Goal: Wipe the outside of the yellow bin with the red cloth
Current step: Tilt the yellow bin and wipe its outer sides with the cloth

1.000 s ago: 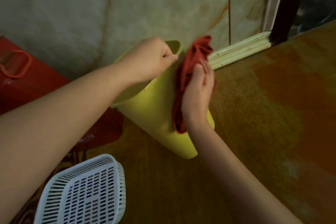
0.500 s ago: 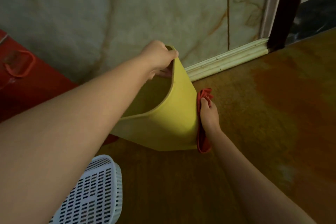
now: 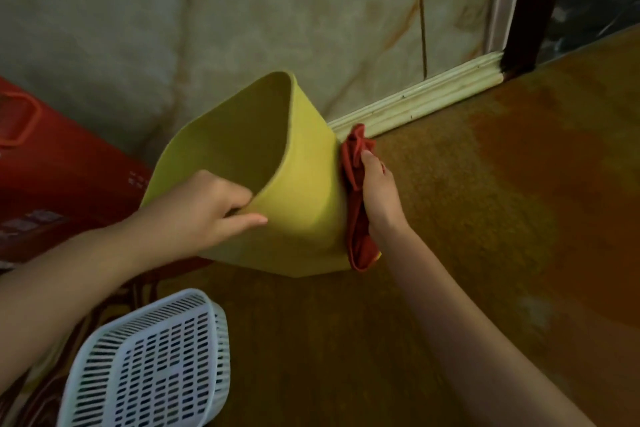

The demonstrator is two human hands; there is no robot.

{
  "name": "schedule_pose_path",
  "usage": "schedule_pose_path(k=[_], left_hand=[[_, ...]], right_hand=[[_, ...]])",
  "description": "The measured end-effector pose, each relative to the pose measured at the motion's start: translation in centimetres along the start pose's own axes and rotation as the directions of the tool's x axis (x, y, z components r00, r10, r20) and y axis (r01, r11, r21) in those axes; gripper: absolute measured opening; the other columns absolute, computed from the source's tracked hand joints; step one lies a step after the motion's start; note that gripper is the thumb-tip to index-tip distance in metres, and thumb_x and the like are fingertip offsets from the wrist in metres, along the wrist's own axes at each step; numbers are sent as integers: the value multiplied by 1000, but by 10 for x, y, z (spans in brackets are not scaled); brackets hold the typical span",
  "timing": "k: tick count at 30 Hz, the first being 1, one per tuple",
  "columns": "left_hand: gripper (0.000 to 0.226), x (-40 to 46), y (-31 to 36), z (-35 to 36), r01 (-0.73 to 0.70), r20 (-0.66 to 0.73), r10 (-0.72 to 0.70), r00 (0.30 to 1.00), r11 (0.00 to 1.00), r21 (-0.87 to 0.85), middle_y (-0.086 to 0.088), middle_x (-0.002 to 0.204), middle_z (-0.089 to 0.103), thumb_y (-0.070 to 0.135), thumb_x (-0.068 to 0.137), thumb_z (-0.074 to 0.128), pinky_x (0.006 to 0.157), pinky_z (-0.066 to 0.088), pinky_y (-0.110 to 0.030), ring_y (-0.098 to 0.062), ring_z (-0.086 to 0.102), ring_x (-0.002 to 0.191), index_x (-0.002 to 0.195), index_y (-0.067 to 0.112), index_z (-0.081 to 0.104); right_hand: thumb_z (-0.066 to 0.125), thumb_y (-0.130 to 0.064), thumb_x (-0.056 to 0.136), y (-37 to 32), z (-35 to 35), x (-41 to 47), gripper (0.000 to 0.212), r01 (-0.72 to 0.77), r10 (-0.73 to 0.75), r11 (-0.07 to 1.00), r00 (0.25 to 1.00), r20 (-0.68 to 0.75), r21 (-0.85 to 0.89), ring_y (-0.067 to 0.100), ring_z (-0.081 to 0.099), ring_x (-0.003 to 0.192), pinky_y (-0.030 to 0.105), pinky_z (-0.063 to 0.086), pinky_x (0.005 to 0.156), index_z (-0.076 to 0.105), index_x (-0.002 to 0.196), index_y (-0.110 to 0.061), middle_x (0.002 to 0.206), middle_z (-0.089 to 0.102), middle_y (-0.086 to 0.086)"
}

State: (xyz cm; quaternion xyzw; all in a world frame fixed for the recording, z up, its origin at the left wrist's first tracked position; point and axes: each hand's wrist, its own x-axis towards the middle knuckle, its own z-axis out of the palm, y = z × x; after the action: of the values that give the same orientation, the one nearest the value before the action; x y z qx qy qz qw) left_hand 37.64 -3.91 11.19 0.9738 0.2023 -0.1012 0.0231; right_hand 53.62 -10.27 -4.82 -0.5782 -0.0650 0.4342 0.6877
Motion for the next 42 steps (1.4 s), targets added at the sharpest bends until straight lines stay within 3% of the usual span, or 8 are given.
schedule_pose_path(k=[8,14,18,23,30,33,39,42], left_hand=[[42,35,-26,-13,200,-144,-248,958,938,-284,-1,46,36,24,74,70,41,22,-20,-7,30,44,44,7,45],[37,58,-32,-21,183,-67,-259,964,823,-538,-14,69,54,19,78,66,58,36,-31,-19,45,65,73,-17,60],[41,75,-18,-22,179,-59,-242,968,842,-509,-10,66,42,18,79,64,45,22,-24,-17,34,59,68,-20,54],[49,109,23,1,74,-85,-133,987,865,-497,-1,49,22,18,80,62,41,13,-23,-6,19,40,44,16,29],[18,62,10,-9,88,24,-88,996,880,-467,23,67,65,14,70,71,59,45,-4,12,59,59,78,30,68],[16,23,-3,-15,157,74,-138,988,884,-440,25,71,71,18,65,75,70,52,-13,8,65,68,76,30,73],[25,7,2,-3,147,-9,-152,988,967,-210,4,82,74,10,70,67,67,47,-7,11,62,70,91,20,72],[25,10,1,-4,140,41,-138,990,989,-52,-2,91,74,9,75,60,73,53,-23,-6,65,81,96,19,69]], right_hand=[[40,-42,90,-43,36,-25,44,185,-198,975,974,106,120,12,54,115,36,36,107,55,126,-21,120,62,-6],[37,-49,88,-42,57,-18,47,608,-592,729,791,154,-315,14,24,139,52,14,110,42,134,-39,150,33,-6],[32,-52,90,-5,26,17,50,383,-425,837,905,-25,-390,25,39,130,57,28,107,45,133,-30,141,43,3],[28,-52,92,27,-26,40,58,-48,-37,935,972,-232,-350,33,41,129,52,32,108,45,134,-15,141,44,14],[34,-46,92,35,-43,38,45,-58,2,965,977,-212,-258,27,52,111,44,41,98,55,119,-17,125,55,10],[35,-43,93,41,-47,33,35,-52,8,980,975,-223,-192,22,54,100,38,41,86,56,109,-20,121,57,10],[36,-51,89,44,-45,21,57,-120,102,990,971,-217,-70,23,49,108,40,40,93,42,134,-15,121,53,4],[36,-50,90,45,-45,19,56,-109,98,993,976,-192,-52,23,51,107,42,41,95,44,132,-15,120,54,5]])
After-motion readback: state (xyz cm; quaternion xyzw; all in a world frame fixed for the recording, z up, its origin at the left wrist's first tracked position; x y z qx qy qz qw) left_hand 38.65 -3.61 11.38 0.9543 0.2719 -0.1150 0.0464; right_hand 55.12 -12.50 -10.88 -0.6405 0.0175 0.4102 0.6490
